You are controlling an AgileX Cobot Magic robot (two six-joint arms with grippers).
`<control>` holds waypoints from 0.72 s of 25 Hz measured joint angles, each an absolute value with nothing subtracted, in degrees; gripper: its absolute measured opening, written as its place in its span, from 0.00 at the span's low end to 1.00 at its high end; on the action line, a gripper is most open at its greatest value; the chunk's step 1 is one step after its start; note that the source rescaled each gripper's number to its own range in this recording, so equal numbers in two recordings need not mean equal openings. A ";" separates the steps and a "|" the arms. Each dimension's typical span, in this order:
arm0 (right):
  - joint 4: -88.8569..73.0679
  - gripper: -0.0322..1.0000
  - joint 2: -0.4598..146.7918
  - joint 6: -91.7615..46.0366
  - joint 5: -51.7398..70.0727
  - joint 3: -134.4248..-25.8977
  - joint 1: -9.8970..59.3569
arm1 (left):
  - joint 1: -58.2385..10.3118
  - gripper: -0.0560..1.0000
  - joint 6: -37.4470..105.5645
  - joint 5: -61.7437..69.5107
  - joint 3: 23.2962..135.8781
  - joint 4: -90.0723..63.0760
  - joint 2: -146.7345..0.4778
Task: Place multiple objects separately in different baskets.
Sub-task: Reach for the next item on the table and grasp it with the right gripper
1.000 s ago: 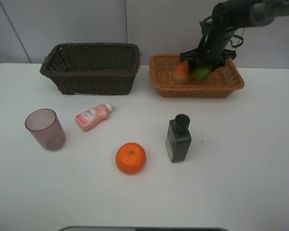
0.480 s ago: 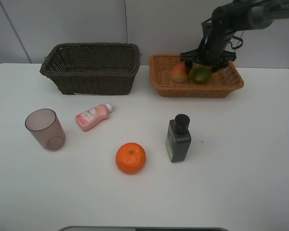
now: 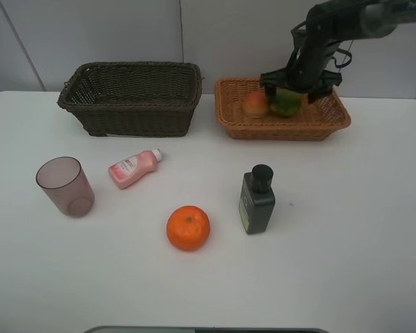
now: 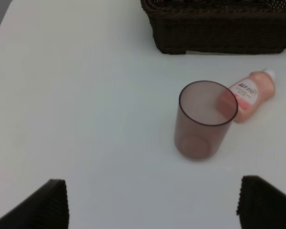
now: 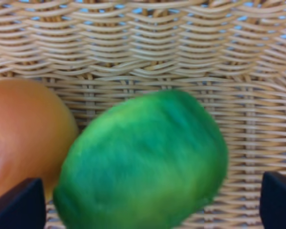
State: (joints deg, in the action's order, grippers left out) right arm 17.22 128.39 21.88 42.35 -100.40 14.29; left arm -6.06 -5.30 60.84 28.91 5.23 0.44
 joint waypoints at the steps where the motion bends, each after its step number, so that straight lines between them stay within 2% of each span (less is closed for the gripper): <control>1: 17.14 1.00 127.88 21.88 43.04 -100.40 14.29 | -6.06 0.92 -5.30 60.84 28.91 5.23 0.44; 14: 16.91 1.00 119.69 21.88 60.47 -100.16 19.78 | -6.06 0.92 -5.30 60.84 28.91 5.23 0.44; 18: 16.24 1.00 113.98 21.88 61.57 -95.23 22.90 | -6.06 0.92 -5.30 60.84 28.91 5.23 0.44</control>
State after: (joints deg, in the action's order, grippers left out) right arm 16.24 113.98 21.88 61.57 -95.23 22.90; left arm -6.06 -5.30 60.84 28.91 5.23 0.44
